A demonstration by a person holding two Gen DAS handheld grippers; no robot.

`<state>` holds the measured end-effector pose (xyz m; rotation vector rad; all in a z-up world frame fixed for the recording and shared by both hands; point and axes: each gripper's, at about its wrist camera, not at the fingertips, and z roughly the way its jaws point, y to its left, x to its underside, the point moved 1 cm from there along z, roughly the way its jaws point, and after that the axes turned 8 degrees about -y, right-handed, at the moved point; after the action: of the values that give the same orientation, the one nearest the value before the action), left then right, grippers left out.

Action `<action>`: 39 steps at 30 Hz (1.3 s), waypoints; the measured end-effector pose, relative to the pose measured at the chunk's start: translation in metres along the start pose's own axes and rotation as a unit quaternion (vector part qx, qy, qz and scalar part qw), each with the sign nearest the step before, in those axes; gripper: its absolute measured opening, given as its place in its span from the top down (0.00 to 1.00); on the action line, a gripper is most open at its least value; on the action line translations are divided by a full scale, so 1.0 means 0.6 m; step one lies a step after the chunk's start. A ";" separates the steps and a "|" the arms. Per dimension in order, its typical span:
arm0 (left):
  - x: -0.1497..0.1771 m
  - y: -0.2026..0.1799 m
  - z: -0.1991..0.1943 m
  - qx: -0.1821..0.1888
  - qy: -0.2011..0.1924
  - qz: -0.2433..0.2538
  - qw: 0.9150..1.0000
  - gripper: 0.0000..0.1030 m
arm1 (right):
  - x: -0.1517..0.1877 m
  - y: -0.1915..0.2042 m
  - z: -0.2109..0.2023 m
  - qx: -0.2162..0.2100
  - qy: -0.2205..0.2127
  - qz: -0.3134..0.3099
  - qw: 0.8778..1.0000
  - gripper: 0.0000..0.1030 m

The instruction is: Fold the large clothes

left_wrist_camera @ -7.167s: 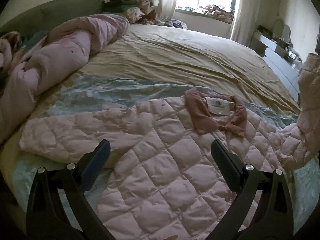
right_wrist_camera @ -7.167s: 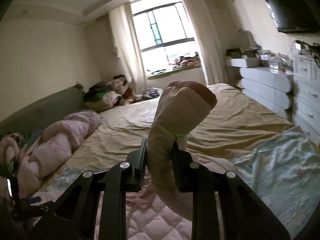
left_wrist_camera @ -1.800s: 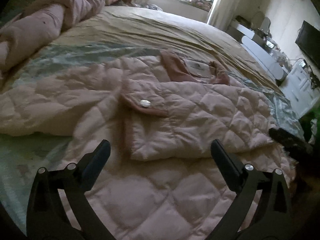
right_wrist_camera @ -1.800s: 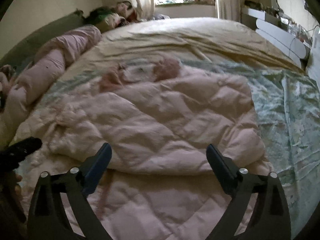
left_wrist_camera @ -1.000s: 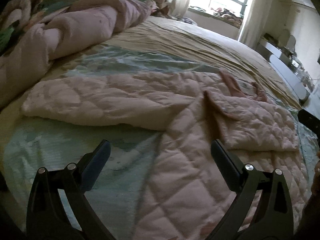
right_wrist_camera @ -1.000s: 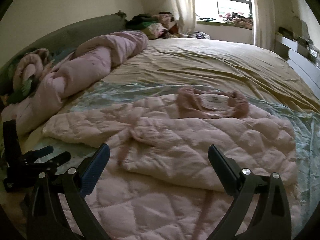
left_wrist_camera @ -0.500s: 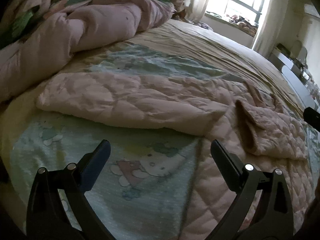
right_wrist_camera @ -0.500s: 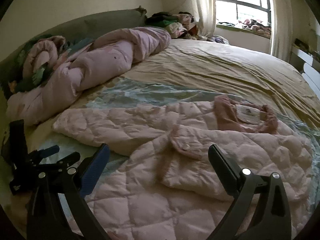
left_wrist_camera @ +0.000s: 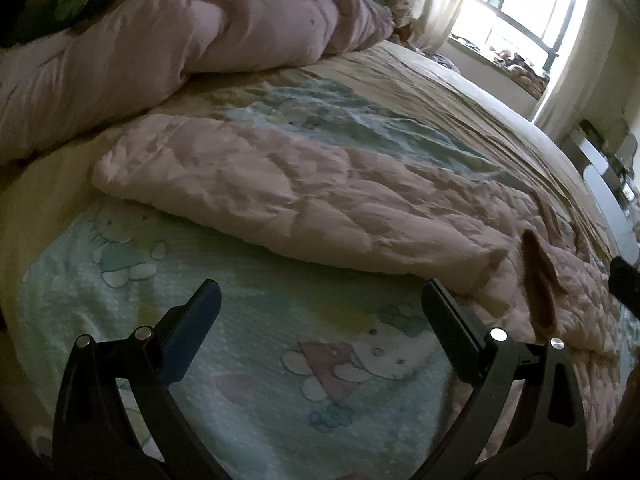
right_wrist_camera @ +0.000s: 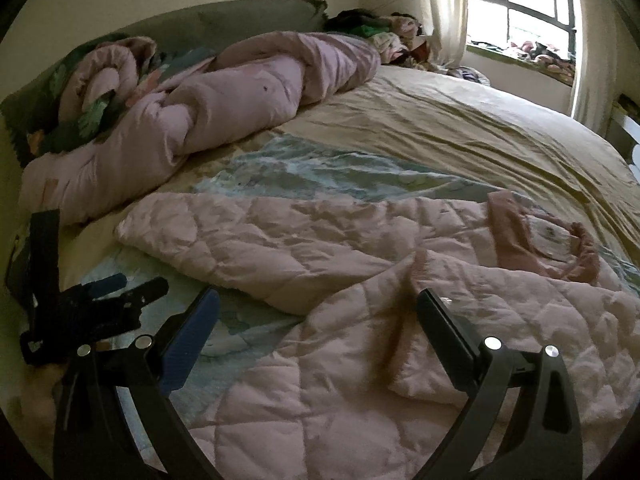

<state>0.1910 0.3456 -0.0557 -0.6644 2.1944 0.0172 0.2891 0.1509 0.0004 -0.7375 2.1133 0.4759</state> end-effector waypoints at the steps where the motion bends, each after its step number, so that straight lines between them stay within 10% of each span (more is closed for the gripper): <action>1: -0.001 0.004 0.003 -0.001 0.000 -0.002 1.000 0.09 | 0.000 0.004 0.006 -0.001 0.002 -0.002 1.000 0.05; 29: -0.078 0.236 0.144 -0.026 -0.009 -0.181 0.983 0.09 | 0.025 0.012 0.081 -0.005 0.030 0.008 0.999 0.05; 34: -0.080 0.264 0.138 -0.017 -0.040 -0.200 0.979 0.65 | 0.029 -0.001 0.071 0.007 0.029 0.011 1.000 0.05; 39: -0.106 0.251 0.077 0.009 -0.093 -0.178 0.980 0.87 | 0.030 -0.013 0.052 0.013 0.023 0.015 1.000 0.05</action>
<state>0.1871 0.5150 -0.0716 -0.9965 1.8702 -0.1208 0.3035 0.1566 -0.0331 -0.7091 2.1717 0.4512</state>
